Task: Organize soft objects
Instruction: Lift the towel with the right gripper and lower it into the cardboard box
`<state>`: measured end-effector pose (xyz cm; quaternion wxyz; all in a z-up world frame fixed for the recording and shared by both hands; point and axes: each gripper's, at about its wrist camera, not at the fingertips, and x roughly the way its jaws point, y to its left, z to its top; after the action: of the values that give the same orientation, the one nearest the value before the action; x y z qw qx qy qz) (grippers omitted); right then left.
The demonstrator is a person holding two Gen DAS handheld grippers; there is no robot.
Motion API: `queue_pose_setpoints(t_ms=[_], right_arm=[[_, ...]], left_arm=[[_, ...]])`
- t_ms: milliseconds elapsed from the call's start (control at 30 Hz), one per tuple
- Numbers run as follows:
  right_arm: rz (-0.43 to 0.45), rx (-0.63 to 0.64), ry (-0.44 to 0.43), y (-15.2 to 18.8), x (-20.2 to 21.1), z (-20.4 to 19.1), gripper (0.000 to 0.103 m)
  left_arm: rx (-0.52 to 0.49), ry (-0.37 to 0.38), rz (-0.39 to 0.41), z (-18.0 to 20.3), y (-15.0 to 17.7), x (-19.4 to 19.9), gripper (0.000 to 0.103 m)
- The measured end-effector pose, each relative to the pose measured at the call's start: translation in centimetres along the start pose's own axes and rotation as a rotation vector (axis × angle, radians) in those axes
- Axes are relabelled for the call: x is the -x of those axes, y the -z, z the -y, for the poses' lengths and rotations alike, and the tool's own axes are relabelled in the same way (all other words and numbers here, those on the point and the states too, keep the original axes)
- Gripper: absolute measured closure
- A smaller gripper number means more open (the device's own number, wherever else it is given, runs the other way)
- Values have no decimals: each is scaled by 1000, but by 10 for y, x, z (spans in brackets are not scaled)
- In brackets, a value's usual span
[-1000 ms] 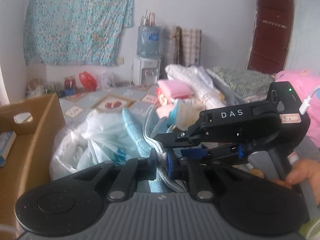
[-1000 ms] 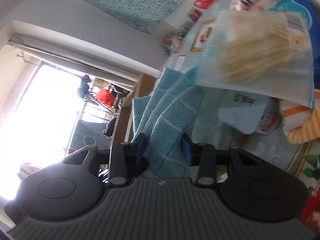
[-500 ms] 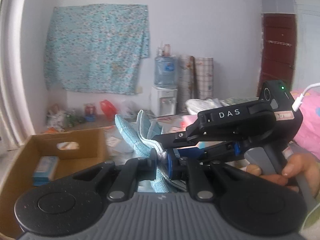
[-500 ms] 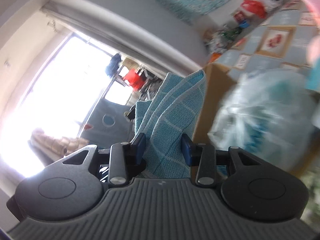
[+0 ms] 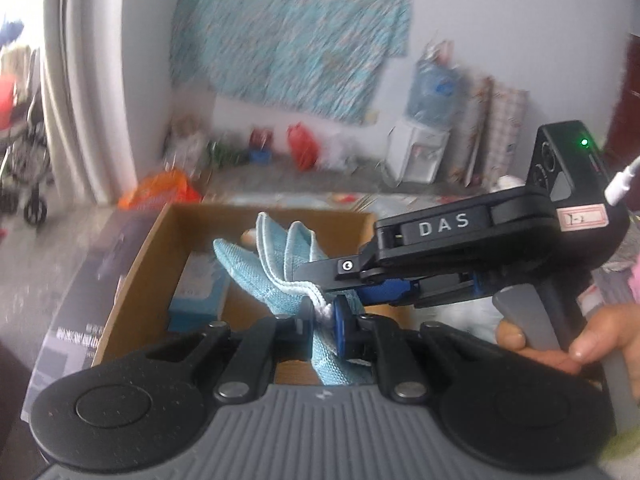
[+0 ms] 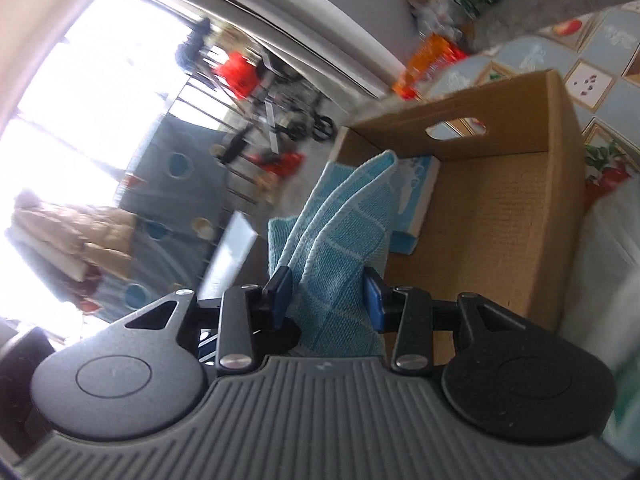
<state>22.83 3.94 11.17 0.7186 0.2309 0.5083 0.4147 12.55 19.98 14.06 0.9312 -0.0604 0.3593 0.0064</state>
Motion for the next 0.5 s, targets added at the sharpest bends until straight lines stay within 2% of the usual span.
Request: queue_pose_setpoints(t_ms=[133, 333, 500], right_arm=[[-40, -43, 90, -29, -56, 12, 65], [-37, -99, 185, -62, -95, 45, 65], [-32, -130, 264, -80, -125, 62, 63]], left_arm=[[28, -25, -92, -30, -18, -50, 93], [16, -48, -193, -43, -40, -111, 93], [15, -97, -274, -48, -40, -156, 93]])
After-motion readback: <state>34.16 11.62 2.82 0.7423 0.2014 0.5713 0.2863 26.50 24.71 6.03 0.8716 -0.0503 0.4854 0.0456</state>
